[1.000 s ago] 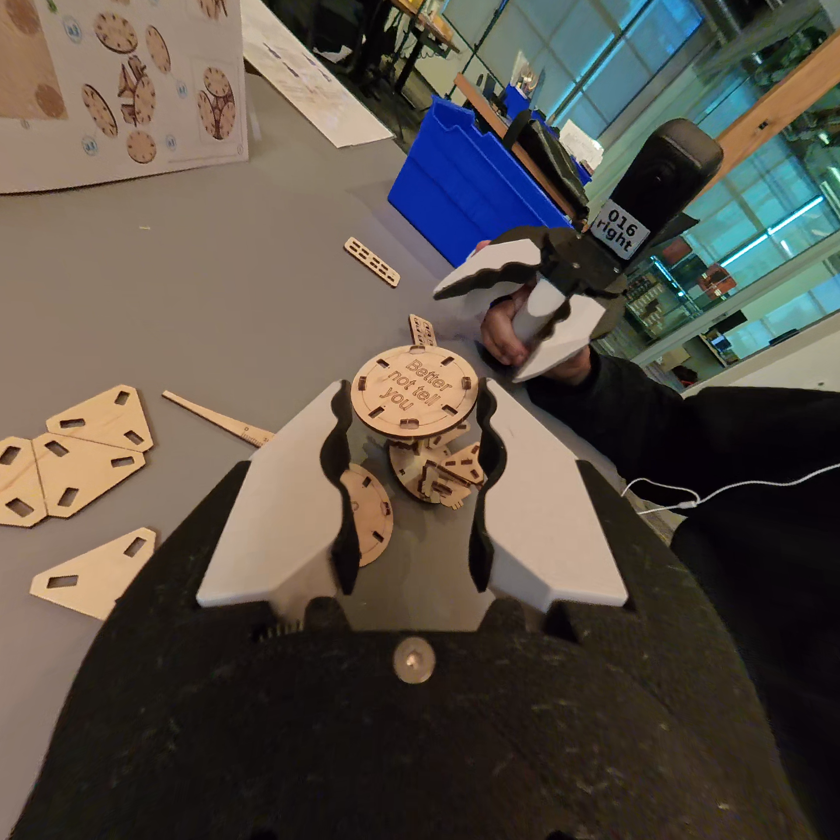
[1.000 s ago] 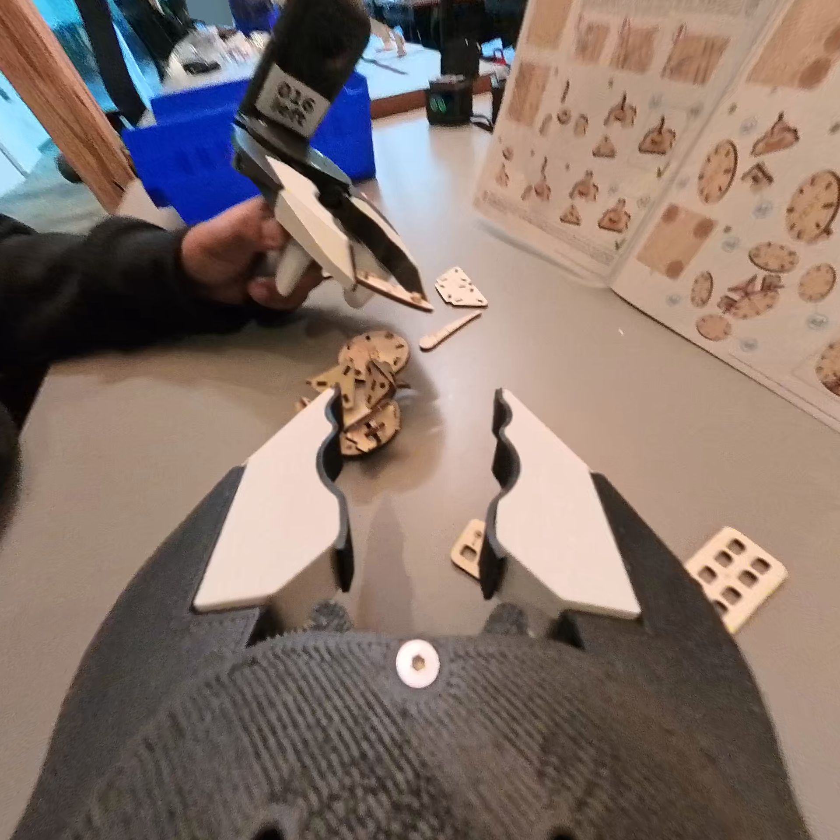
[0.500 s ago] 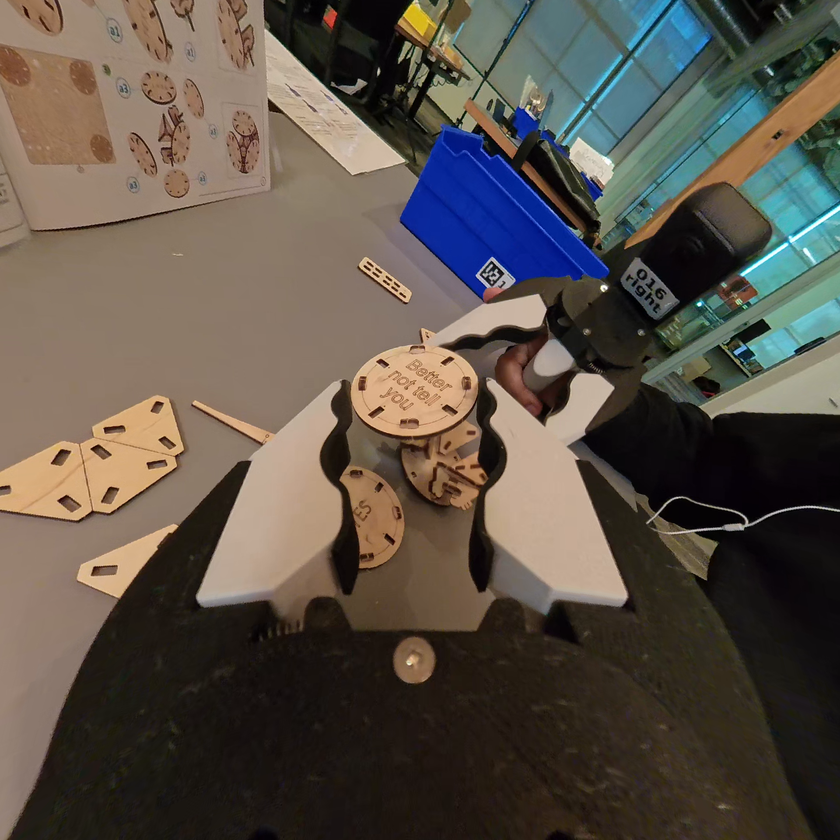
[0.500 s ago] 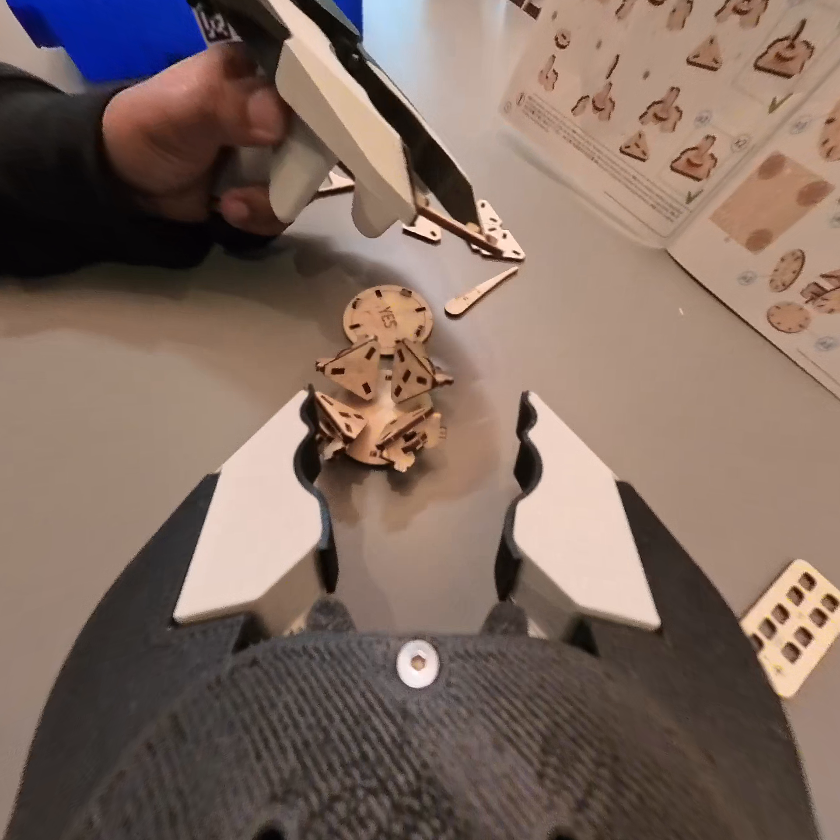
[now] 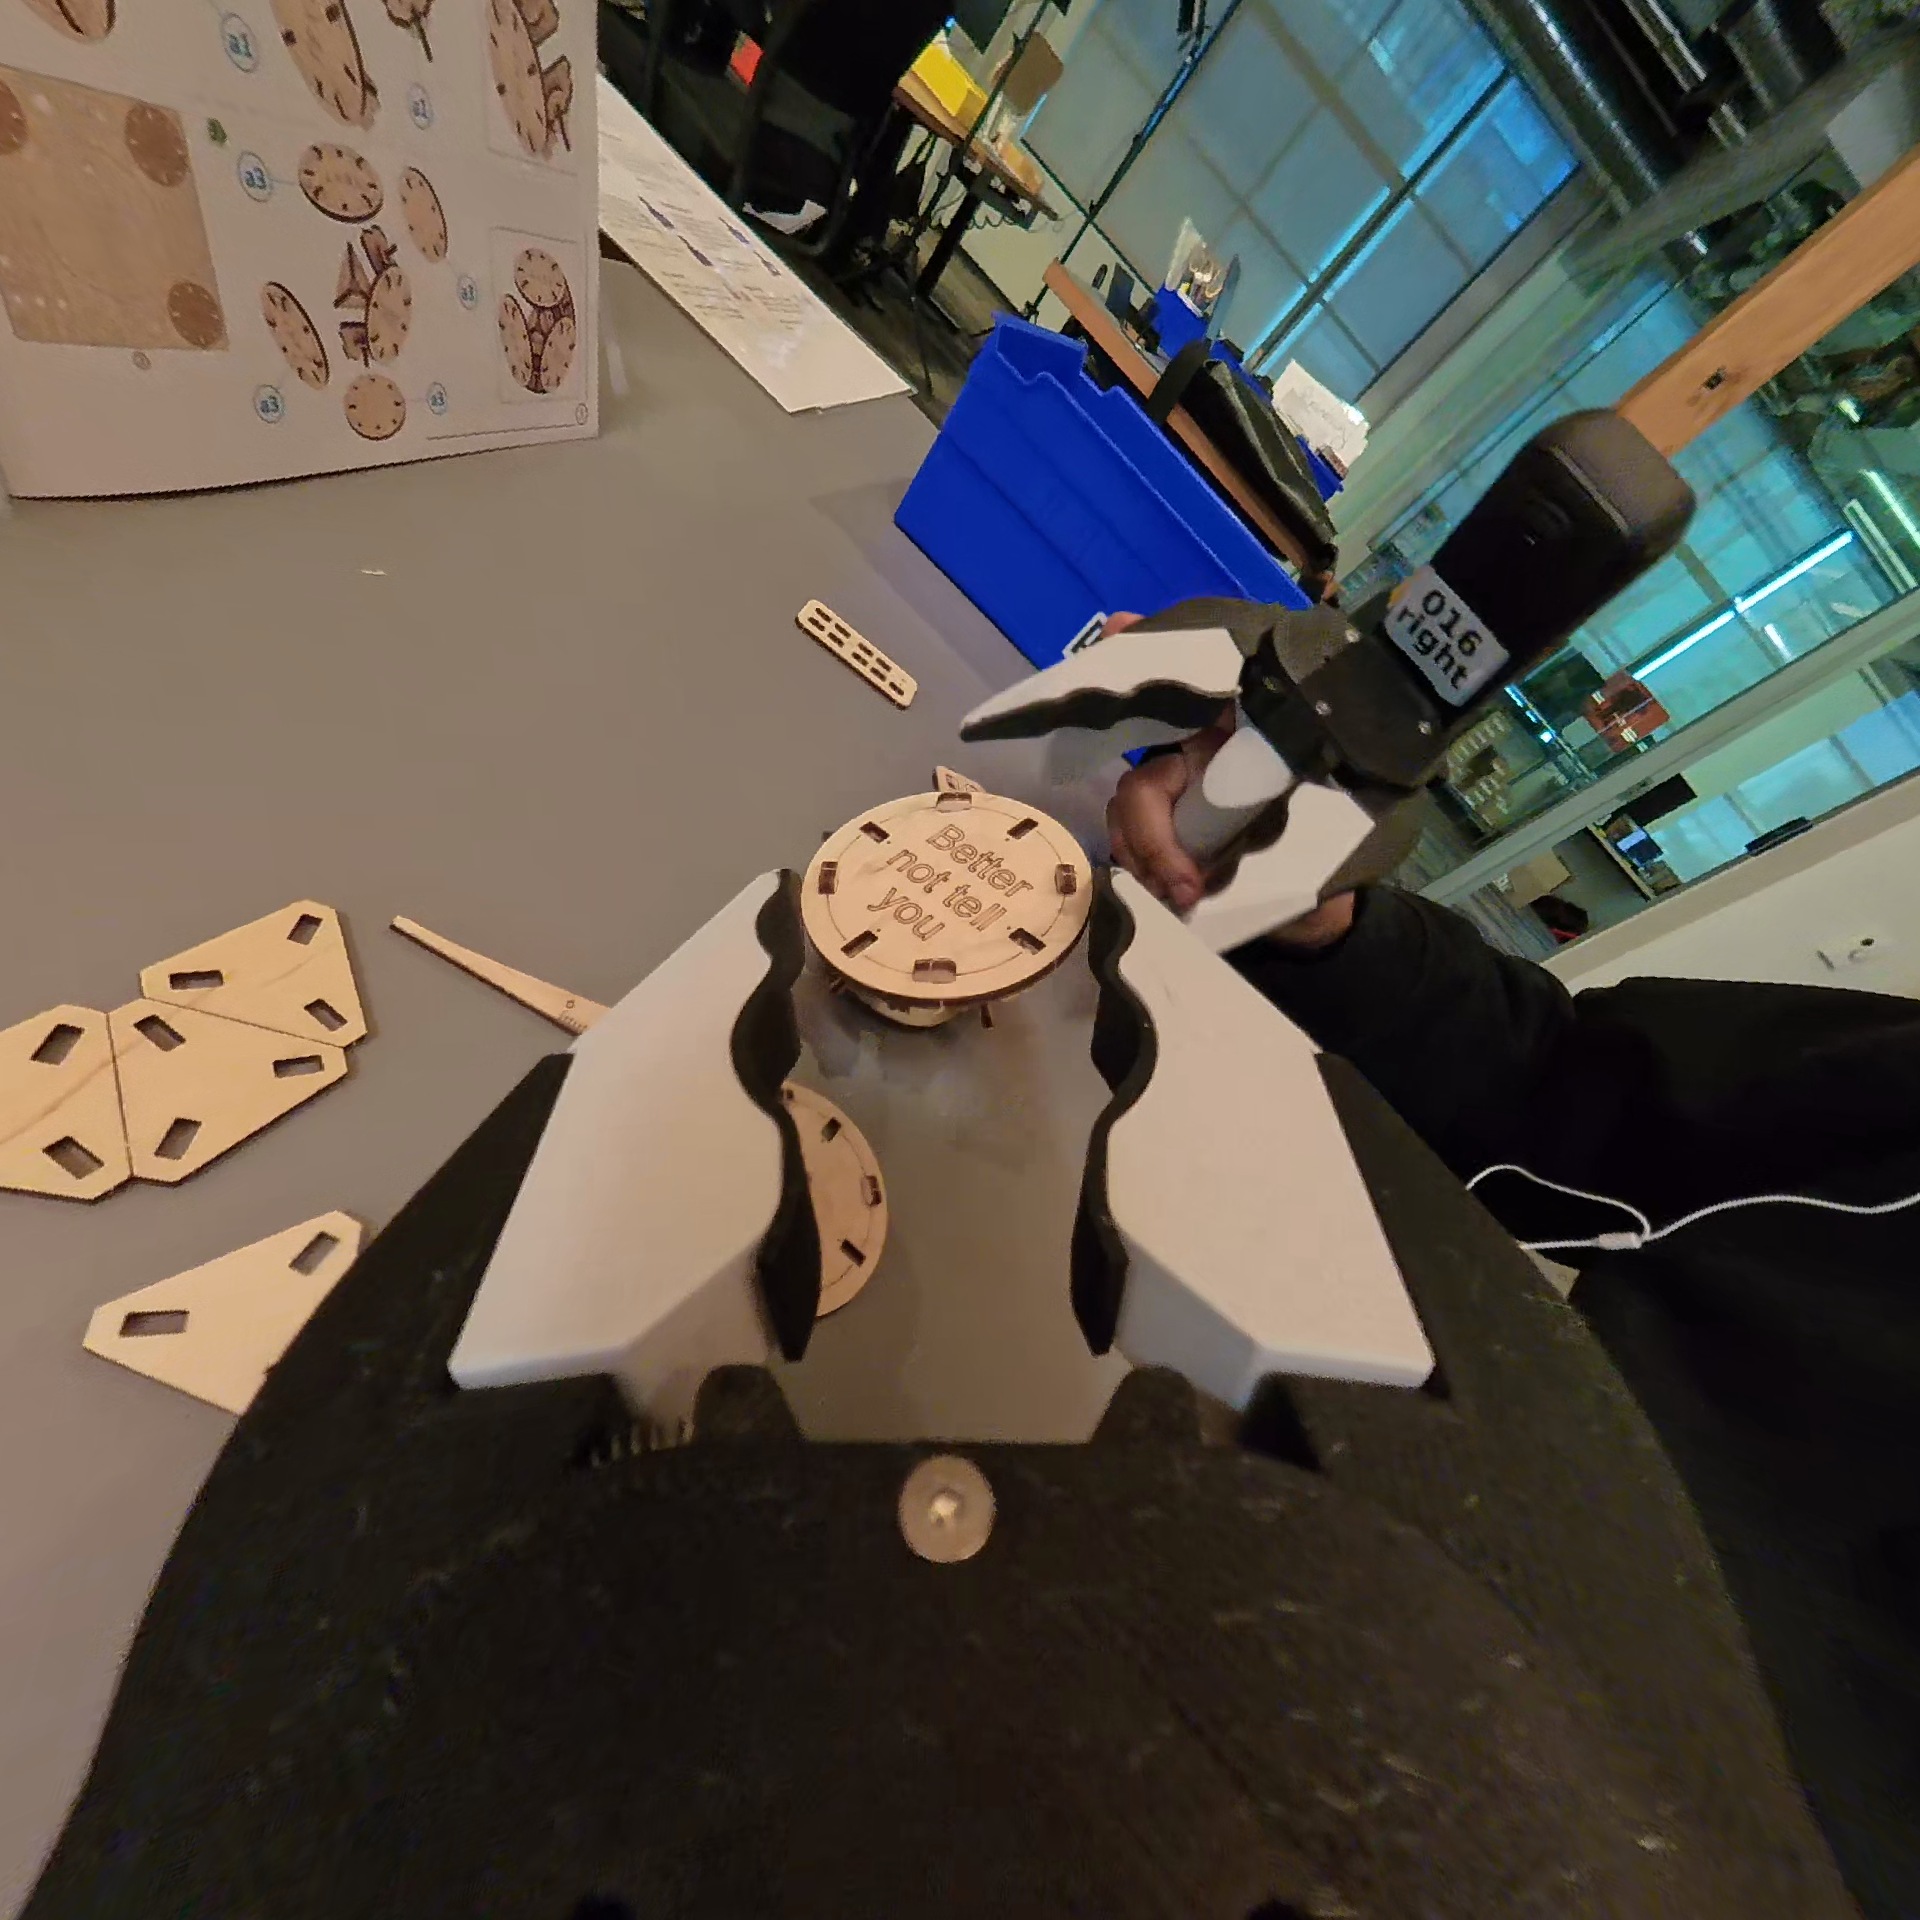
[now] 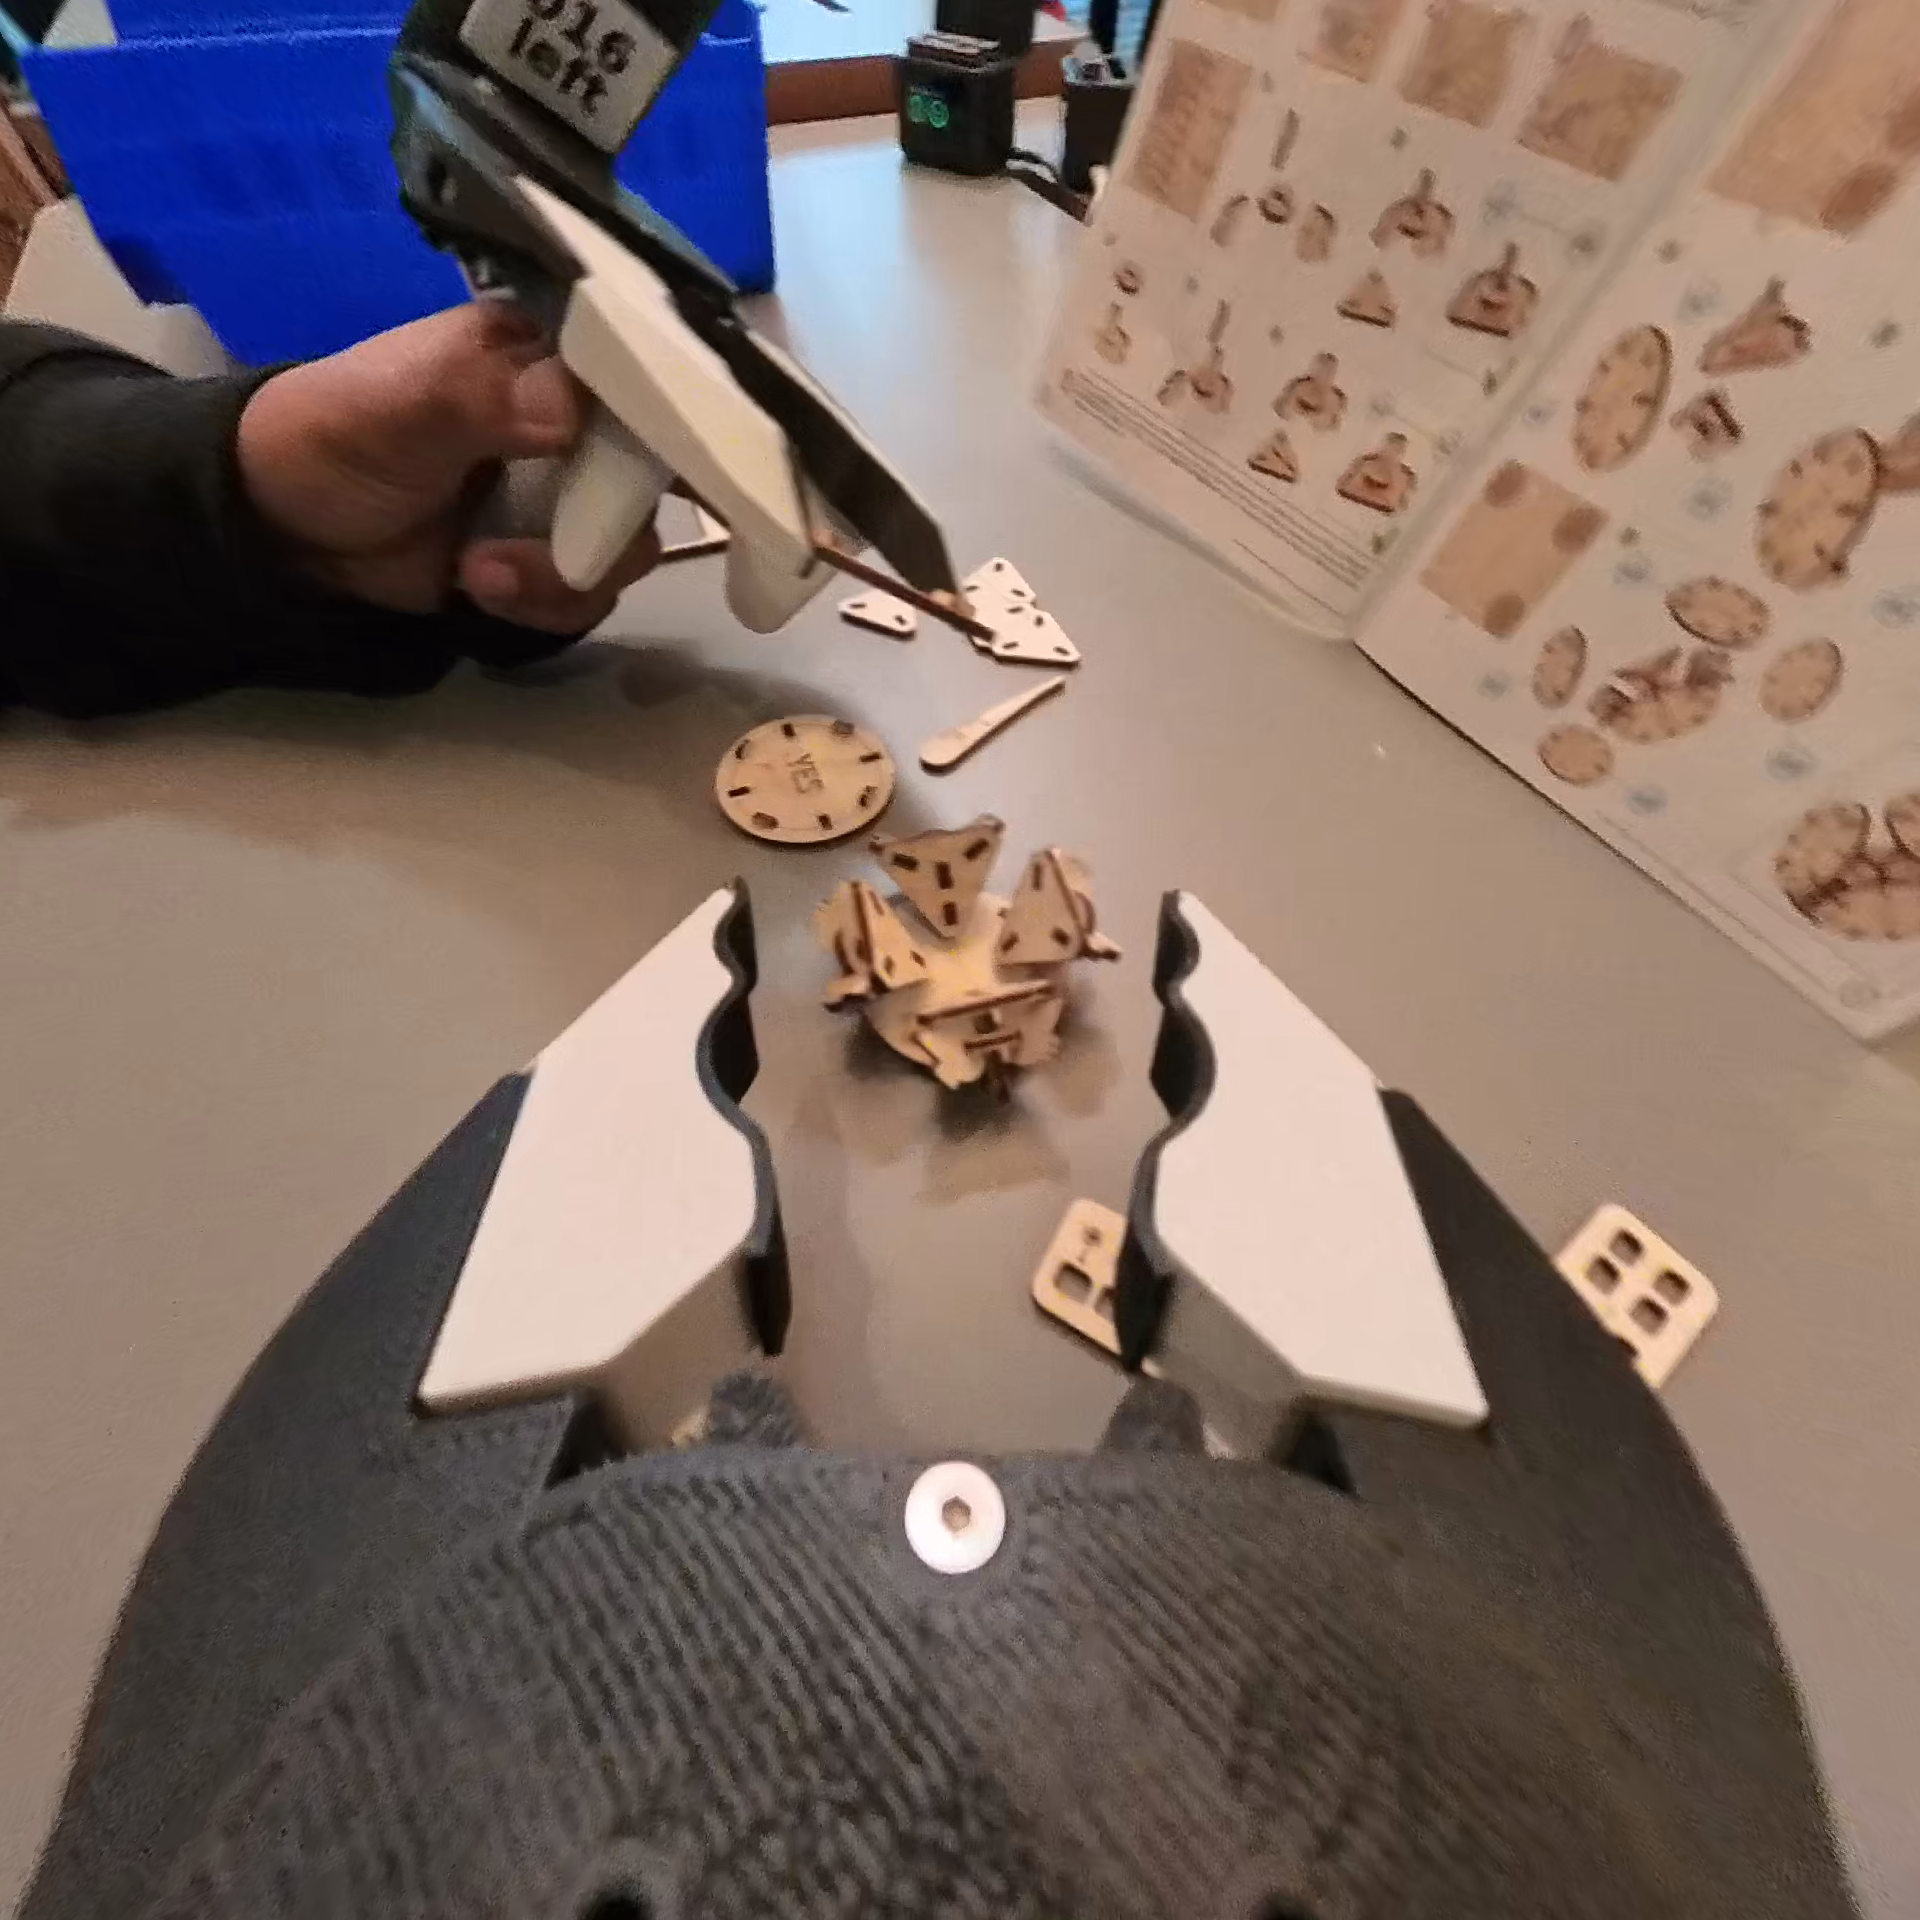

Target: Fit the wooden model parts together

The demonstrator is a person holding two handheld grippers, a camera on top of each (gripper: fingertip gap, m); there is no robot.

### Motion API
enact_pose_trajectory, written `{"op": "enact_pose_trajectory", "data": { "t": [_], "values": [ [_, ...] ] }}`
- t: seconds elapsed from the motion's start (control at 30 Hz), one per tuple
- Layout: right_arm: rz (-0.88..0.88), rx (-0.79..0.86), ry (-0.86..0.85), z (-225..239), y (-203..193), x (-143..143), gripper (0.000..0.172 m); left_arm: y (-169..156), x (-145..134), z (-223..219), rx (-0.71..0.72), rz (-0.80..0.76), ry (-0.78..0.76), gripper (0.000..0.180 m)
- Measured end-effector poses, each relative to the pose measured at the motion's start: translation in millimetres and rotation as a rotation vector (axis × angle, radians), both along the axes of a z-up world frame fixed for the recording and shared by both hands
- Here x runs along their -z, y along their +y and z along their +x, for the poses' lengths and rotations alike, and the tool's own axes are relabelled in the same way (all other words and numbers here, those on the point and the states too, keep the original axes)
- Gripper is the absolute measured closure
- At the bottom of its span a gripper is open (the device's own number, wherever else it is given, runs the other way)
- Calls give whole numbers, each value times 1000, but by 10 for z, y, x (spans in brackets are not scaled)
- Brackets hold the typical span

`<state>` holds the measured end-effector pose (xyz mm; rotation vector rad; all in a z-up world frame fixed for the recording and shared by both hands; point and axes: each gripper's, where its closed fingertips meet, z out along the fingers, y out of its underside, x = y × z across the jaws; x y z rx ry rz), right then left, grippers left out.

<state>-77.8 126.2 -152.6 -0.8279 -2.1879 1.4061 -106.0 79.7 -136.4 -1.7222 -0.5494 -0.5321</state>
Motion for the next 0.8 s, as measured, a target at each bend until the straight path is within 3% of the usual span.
{"op": "enact_pose_trajectory", "data": {
  "t": [0.13,0.3,0.33,0.4,0.43,0.47,0.63,0.8],
  "values": [
    [61,-55,42,64,-195,27,88,33,-10,45,-5,-17,56,128],
    [73,-66,177,87,-221,-116,91,85,-126,200,21,-41,337,128],
    [85,-58,225,84,-197,-167,96,99,-152,244,30,-36,373,128],
    [118,-72,339,127,-181,-273,129,127,-191,322,47,-25,435,128],
    [132,-62,404,141,-166,-335,135,136,-201,354,53,-22,465,128],
    [142,-22,476,128,-128,-408,128,144,-208,378,58,-20,493,128],
    [250,37,849,245,-89,-636,148,161,-210,429,61,-29,588,128],
    [302,4,863,277,-166,-558,148,177,-194,456,75,-18,562,128]
  ]
}}
